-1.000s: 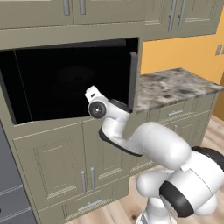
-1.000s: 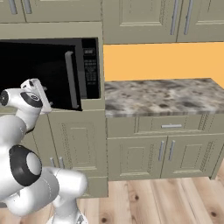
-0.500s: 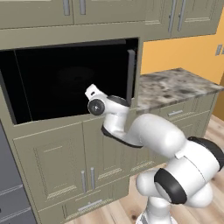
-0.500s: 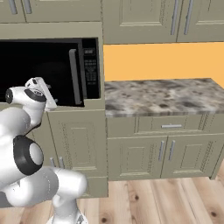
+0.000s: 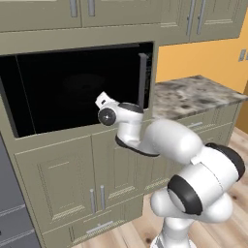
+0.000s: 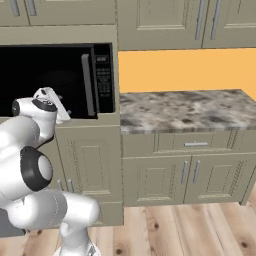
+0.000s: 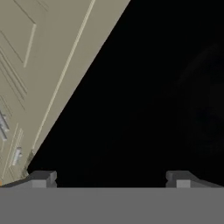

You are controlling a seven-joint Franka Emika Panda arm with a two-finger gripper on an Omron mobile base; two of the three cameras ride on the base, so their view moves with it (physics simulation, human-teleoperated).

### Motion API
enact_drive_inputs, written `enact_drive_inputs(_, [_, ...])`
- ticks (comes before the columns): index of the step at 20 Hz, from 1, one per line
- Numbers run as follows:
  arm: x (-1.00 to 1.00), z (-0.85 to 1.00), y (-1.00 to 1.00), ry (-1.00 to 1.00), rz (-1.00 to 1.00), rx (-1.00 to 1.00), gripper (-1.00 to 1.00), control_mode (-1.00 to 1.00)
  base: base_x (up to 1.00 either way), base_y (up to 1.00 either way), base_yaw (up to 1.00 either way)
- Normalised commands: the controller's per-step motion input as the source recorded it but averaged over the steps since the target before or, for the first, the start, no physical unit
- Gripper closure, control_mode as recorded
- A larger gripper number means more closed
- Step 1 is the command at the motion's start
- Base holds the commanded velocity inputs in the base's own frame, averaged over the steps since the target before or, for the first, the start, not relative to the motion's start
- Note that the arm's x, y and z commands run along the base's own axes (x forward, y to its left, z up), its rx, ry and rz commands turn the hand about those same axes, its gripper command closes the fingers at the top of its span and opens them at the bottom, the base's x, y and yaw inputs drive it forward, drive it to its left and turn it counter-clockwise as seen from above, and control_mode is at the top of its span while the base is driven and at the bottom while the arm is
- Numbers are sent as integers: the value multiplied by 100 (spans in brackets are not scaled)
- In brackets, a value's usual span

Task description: Pick the broccoli from the sink and place it in the bowl. Then pick the bowl and place it in the microwave. Then close the microwave door and press the start button.

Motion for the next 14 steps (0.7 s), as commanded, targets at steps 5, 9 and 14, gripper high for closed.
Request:
enact_drive_inputs(5, [7,0,-20,0,0,-5,-100,-100,0,0,0])
enact_drive_inputs(9, [7,-3,-13,0,0,-6,-100,-100,0,0,0])
enact_drive_inputs(14, [17,-16,-1,0,0,-11,-100,-100,0,0,0])
